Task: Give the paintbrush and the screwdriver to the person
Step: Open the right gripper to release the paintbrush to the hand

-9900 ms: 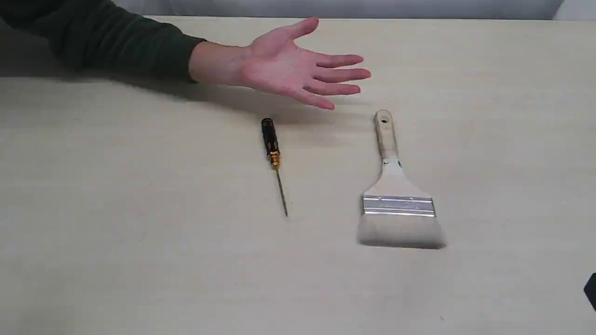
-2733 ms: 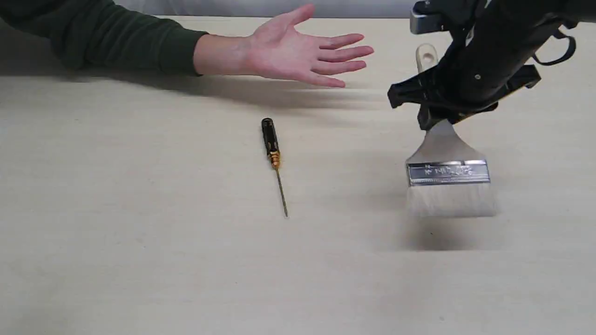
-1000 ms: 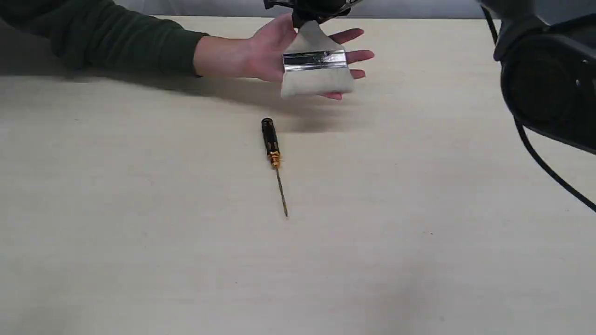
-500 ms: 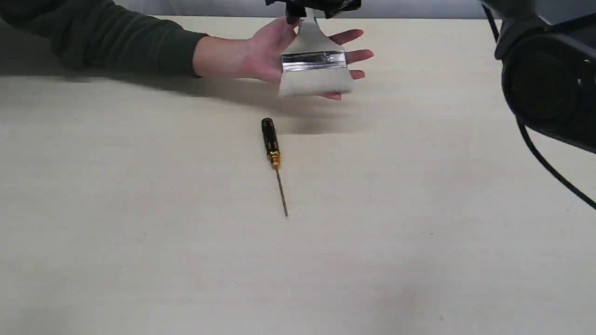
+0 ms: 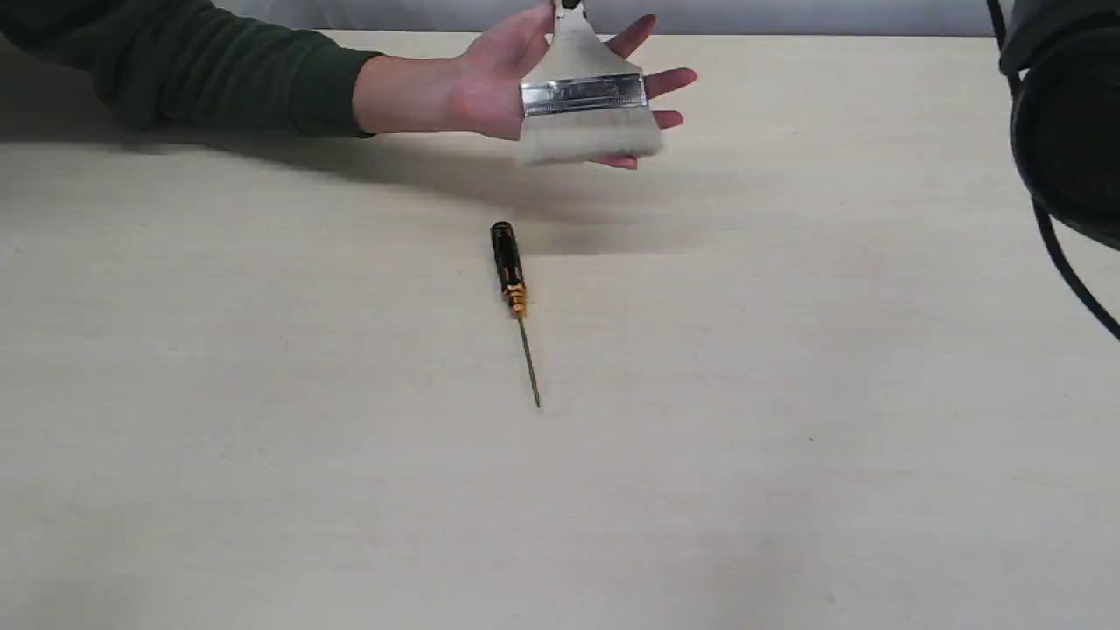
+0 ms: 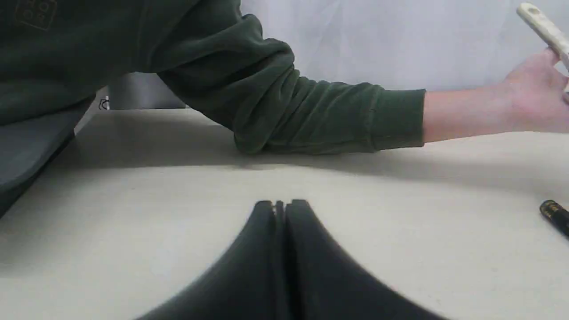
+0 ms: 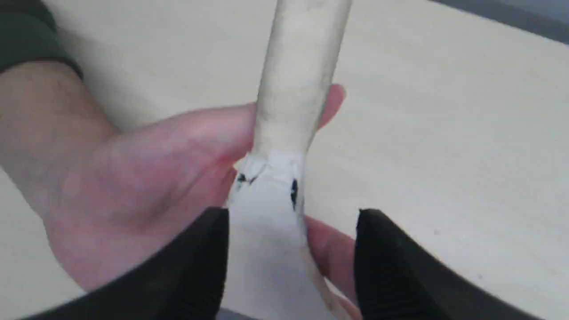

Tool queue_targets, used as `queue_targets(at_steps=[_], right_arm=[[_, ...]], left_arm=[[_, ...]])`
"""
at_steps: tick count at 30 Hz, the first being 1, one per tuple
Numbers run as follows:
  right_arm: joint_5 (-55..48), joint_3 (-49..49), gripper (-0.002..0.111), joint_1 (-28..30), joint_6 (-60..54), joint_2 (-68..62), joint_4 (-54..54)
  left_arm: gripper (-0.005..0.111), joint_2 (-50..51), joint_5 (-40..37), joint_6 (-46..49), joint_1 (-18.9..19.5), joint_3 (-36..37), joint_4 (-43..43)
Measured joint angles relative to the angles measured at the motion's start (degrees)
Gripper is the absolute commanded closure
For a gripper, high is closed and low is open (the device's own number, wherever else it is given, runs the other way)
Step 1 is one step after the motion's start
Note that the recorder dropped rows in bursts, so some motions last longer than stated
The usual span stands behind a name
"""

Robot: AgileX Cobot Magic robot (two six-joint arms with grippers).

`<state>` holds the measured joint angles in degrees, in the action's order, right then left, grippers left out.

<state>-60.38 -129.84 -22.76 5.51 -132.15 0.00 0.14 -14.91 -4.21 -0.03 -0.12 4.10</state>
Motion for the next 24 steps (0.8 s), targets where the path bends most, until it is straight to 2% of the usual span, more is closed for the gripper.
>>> queue_targets(at_steps=[8, 18, 24], right_arm=[[-4.8, 0.0, 0.063, -0.5, -5.1, 2.8, 8.4], [-8.5, 0.5, 0.063, -7.0, -6.5, 7.3, 4.9], [-8.7, 6.0, 0.063, -9.4, -6.5, 10.5, 4.3]], left_arm=[[0.107, 0.0, 0.0, 0.0, 0.0, 0.0, 0.0], [0.107, 0.0, 0.0, 0.0, 0.0, 0.0, 0.0], [0.107, 0.0, 0.0, 0.0, 0.0, 0.0, 0.0]])
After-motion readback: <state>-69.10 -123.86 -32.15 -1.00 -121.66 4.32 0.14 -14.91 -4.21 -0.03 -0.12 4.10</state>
